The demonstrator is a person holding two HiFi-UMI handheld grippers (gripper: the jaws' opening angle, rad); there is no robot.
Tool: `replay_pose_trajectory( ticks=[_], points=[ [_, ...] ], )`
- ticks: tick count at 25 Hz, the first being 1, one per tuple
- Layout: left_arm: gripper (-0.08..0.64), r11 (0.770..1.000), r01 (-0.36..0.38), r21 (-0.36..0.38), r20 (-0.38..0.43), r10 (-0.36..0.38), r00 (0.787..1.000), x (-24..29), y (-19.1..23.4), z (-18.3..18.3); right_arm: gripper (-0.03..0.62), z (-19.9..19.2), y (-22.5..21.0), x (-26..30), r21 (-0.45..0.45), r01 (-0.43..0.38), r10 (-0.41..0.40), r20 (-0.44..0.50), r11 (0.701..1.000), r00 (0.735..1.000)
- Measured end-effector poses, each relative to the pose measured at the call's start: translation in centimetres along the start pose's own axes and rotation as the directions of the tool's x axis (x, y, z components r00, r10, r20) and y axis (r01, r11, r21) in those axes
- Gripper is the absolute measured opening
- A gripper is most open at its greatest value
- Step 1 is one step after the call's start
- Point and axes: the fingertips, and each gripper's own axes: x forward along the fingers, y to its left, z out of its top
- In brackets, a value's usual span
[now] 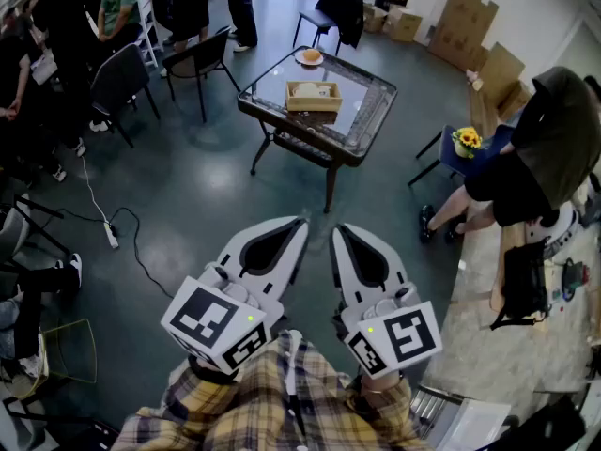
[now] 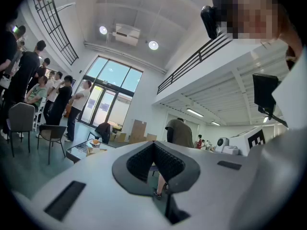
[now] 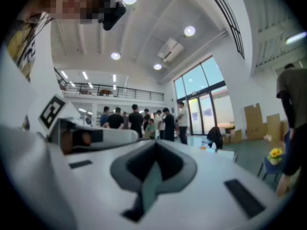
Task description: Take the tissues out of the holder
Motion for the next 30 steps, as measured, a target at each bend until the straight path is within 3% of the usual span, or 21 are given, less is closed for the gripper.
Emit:
replay_pose_trajectory(
  ticks=[30],
  points=[
    [0.014,0.999,-0.047,0.001,0.004,0.047,0.999,3.0,0.1,-1.0,0.009,-0.4,-3.9,-0.4,0.017,-0.015,0.015,0.01,1.0,1.0]
  ],
)
